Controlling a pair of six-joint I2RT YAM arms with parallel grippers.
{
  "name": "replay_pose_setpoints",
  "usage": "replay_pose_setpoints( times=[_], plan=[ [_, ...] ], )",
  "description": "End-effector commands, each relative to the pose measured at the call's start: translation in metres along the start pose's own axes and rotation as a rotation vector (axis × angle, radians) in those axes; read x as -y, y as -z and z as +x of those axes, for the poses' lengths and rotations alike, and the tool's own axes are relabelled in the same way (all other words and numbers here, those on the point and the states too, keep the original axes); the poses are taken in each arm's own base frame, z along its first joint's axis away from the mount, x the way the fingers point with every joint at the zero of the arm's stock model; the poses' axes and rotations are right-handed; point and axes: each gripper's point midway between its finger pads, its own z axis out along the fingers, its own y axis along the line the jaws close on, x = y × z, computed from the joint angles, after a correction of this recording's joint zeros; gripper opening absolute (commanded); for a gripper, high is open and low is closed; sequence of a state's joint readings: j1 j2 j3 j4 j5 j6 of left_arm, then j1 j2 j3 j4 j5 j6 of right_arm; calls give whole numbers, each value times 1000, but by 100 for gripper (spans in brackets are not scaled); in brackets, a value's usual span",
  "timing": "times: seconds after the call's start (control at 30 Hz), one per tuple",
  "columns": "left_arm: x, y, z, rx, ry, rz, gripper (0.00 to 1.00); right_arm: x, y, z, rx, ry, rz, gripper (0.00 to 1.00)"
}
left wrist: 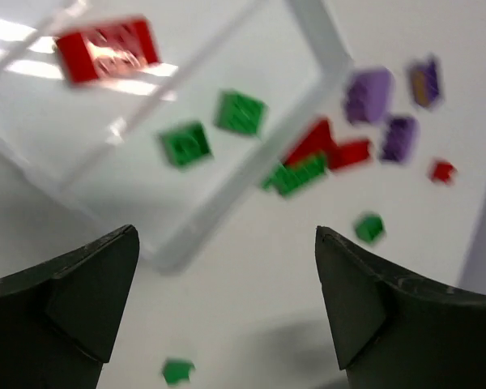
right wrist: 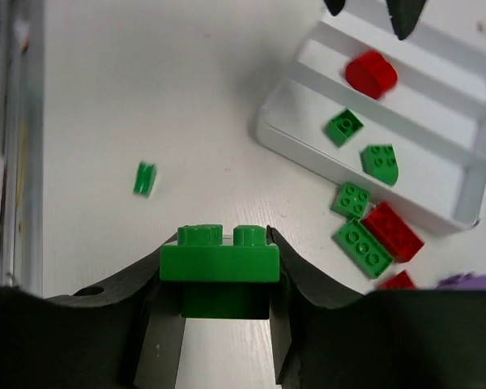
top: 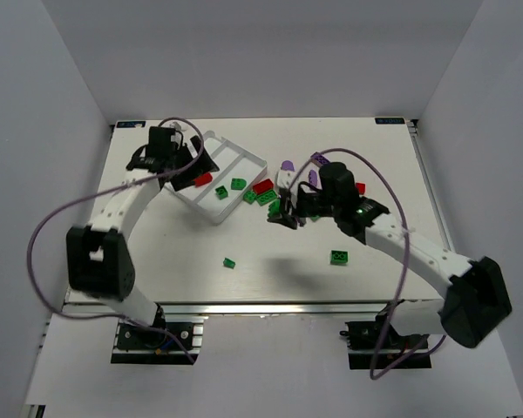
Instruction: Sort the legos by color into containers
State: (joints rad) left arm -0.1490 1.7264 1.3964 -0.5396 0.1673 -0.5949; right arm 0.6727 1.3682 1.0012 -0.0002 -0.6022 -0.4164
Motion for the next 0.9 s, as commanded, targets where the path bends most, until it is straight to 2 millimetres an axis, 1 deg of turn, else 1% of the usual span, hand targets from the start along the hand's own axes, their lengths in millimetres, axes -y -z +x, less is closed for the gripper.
replay_pose_setpoints(
  times=[0.0,0.03,0.07,0.13,0.17,0.2,0.23,0.27,0.33,0.37,0.53,0.57,0.6,0.63,0.67,0.7,0.73,0.87],
  plan=[
    [71,98,25,83,-90,427,98,-38,23,-9,91,476,-148,0],
    [85,116,19,115,-98,494,98,-37,23,-6,83,493,-142,0],
    [79,111,43,66,-77,513,98,-37,24,-4,76,500,-142,0],
    [88,124,62,38,-45,589,98,-38,23,-1,68,521,-144,0],
    [102,139,70,59,-74,654,98,-36,21,3,50,526,-133,0],
    [101,138,82,39,-74,658,98,-39,17,4,40,537,-138,0],
    [104,141,88,39,-83,669,98,-38,16,5,28,547,-132,0],
    [114,147,99,28,-112,693,98,-35,14,6,8,559,-113,0],
    [116,147,110,20,-147,680,98,-35,9,5,2,566,-107,0],
    [121,148,119,10,-169,682,98,-32,8,5,-9,559,-90,0],
    [124,150,131,20,-206,649,98,-28,3,-3,-11,481,-74,0],
    [123,149,133,19,-206,646,98,-31,2,-8,8,457,-90,0],
    [122,149,136,15,-203,649,98,-33,1,-9,11,396,-102,0],
    [125,152,134,26,-197,669,98,-35,1,-17,26,374,-117,0],
    [124,151,139,14,-194,683,98,-44,1,-19,40,335,-160,0],
    [125,152,140,12,-189,696,98,-47,1,-21,51,308,-174,0],
    [129,158,139,24,-182,727,98,-51,3,-27,69,252,-189,0],
    [132,166,142,23,-176,774,98,-57,4,-40,103,154,-218,0]
  ],
)
